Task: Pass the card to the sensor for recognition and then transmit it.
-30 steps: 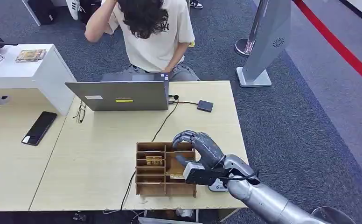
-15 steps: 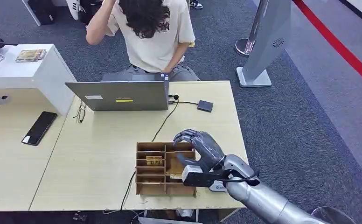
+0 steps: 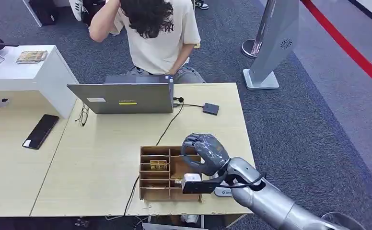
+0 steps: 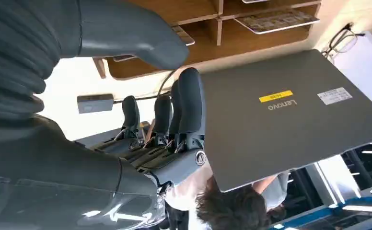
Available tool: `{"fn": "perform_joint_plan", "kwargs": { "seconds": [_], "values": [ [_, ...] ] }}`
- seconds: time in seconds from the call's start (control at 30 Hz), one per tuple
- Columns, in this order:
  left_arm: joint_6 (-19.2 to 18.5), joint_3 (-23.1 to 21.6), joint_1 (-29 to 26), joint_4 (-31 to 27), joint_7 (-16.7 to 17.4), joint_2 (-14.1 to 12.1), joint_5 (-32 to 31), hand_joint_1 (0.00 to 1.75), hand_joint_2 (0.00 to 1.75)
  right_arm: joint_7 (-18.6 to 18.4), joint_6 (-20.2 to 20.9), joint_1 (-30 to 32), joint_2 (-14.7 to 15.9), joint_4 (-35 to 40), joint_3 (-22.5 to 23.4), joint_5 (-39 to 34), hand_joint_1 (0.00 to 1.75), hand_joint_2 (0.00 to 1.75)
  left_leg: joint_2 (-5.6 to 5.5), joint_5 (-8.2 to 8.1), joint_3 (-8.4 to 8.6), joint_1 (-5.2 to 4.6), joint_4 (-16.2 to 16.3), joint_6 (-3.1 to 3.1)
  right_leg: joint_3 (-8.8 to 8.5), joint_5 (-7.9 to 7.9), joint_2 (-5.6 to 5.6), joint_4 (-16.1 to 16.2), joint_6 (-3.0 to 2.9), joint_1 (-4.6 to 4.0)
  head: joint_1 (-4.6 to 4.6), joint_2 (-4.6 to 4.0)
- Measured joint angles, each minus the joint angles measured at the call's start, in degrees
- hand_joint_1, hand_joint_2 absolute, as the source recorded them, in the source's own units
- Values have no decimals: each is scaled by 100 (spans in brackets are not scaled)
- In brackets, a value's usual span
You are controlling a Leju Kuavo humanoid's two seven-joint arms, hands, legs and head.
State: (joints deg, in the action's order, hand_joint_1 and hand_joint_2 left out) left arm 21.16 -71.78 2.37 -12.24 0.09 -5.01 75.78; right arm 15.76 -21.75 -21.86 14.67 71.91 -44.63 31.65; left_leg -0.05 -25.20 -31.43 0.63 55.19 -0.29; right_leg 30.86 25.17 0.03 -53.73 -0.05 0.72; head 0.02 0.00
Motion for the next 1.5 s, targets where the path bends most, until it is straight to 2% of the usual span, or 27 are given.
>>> {"fn": "perform_joint_plan", "kwargs": {
  "seconds": [0.17,0.23,0.43,0.5,0.57,1.5],
  "values": [
    [-17,0,0,0,9,0,0,0,0,-74,59,-66,30,-63,-83,57,105,175,0,0,0,0,0,0,0,0,0,0,1,0,0,0],
    [-20,0,0,0,9,0,0,0,0,-81,85,-78,42,-79,-114,57,94,175,0,0,0,0,0,0,0,-1,0,0,1,0,0,0],
    [-52,0,0,0,17,0,13,0,0,-103,122,-94,44,-116,-195,57,80,175,0,0,0,0,0,0,0,-1,0,0,1,0,0,0],
    [-52,0,0,0,17,0,17,0,0,-111,149,-99,44,-120,-214,57,65,175,0,0,0,0,0,0,0,-1,0,0,1,0,0,0],
    [-55,0,0,0,17,0,18,0,0,-122,173,-104,46,-127,-240,55,63,175,0,0,0,0,0,0,0,-1,0,0,1,0,0,0],
    [-66,0,0,0,39,0,24,0,0,-218,216,-113,50,-258,-286,44,70,175,0,0,0,0,0,0,0,-1,0,0,1,0,0,0]
  ]
}}
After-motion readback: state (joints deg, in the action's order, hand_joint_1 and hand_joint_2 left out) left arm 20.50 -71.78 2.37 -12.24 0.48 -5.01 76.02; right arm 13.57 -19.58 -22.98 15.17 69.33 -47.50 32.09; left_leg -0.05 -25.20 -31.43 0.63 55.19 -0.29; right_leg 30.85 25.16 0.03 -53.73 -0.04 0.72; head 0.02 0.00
